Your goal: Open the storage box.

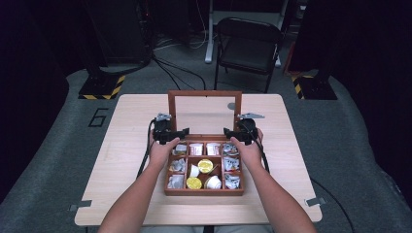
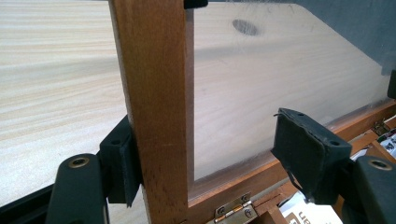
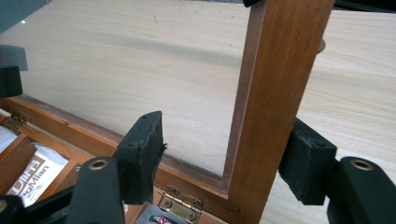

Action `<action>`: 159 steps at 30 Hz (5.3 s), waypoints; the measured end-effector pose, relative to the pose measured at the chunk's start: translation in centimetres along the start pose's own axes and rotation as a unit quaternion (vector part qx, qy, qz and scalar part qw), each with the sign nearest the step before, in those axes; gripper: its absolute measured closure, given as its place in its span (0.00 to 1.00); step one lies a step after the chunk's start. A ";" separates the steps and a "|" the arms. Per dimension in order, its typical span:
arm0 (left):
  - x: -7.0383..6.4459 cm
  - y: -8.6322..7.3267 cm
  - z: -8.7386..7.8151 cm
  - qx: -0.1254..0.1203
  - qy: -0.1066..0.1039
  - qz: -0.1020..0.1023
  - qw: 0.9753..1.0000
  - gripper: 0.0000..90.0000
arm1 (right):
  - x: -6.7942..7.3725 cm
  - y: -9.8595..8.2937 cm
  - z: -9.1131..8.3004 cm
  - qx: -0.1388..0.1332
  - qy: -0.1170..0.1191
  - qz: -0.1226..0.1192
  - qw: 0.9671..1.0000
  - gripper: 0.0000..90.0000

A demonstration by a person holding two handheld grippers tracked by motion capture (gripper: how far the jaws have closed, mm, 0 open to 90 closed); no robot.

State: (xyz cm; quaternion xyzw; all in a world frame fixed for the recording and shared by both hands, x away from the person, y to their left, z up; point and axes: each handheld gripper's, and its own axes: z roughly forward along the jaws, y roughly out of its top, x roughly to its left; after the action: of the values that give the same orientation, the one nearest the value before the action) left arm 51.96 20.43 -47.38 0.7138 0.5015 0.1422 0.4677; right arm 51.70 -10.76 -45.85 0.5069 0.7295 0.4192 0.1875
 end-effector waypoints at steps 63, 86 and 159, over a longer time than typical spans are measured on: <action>1.8 0.1 1.6 0.039 -0.025 -0.091 0.995 0.34 | -1.5 0.4 2.2 0.042 0.027 0.064 0.997 0.37; 2.4 -0.2 2.4 0.055 -0.030 -0.118 0.991 0.32 | -2.3 0.0 3.1 0.063 0.041 0.100 0.992 0.36; 3.2 -0.5 3.1 0.120 -0.021 -0.164 0.979 0.27 | -3.2 -0.9 4.1 0.109 0.054 0.174 0.977 0.36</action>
State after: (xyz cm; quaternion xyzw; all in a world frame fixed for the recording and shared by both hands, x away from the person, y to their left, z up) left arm 55.21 21.50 -50.30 0.6757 0.6150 -0.0125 0.4063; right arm 55.41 -12.02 -49.46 0.6204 0.6804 0.3898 0.0152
